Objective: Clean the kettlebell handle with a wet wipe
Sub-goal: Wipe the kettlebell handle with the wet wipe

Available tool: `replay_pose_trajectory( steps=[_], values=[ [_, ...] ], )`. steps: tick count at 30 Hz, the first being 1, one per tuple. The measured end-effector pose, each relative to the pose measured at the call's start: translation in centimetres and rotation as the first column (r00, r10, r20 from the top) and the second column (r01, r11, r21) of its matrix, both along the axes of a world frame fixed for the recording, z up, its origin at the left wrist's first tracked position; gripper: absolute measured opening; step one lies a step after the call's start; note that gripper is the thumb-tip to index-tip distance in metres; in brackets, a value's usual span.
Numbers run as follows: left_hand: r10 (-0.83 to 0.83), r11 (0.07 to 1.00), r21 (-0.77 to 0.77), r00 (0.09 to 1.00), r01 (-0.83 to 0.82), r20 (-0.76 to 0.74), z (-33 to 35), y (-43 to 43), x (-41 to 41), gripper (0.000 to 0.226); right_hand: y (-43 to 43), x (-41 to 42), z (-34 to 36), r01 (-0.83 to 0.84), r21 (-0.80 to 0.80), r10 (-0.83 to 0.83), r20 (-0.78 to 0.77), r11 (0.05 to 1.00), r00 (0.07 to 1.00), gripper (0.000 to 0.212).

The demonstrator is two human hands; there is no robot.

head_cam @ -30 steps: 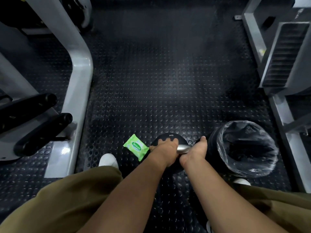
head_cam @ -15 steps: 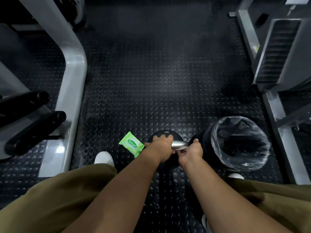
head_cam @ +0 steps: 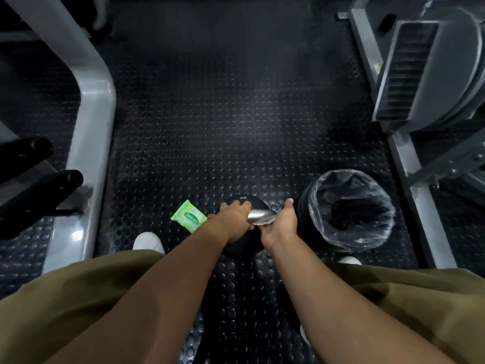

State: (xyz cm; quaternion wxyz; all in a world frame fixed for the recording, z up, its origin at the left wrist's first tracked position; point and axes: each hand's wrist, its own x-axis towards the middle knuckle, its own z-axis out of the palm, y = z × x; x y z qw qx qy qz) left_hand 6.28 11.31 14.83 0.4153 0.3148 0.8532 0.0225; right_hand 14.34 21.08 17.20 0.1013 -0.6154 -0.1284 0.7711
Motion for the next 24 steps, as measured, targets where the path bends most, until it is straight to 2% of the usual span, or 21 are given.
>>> replay_pose_trajectory(
  steps=[5,11,15,21,24],
  values=[
    [-0.013,1.000,0.017,1.000,0.013,0.001,0.0,-0.2,0.0,0.034,-0.1,-0.2,-0.9,0.049,-0.017,-0.050,-0.026,0.999,0.998,0.069],
    [0.007,1.000,0.030,1.000,-0.007,0.017,0.4,-0.4,0.1,0.032,0.7,-0.2,-1.7,-0.002,-0.055,0.000,-0.040,0.998,0.999,0.065],
    [-0.005,1.000,0.031,1.000,0.005,0.013,0.5,-0.4,0.1,0.033,0.9,0.1,-1.7,-0.016,-0.065,0.011,-0.073,0.998,0.997,0.072],
    [0.002,1.000,0.015,1.000,-0.002,0.004,0.6,-0.2,0.1,0.034,-0.5,-0.7,-0.4,-0.036,-0.019,0.037,0.035,0.999,0.999,0.080],
    [0.000,1.000,0.001,1.000,0.000,0.013,0.6,0.0,0.1,0.035,-1.3,-1.3,0.5,-0.047,0.002,0.047,0.093,0.999,0.995,0.074]
  ],
)
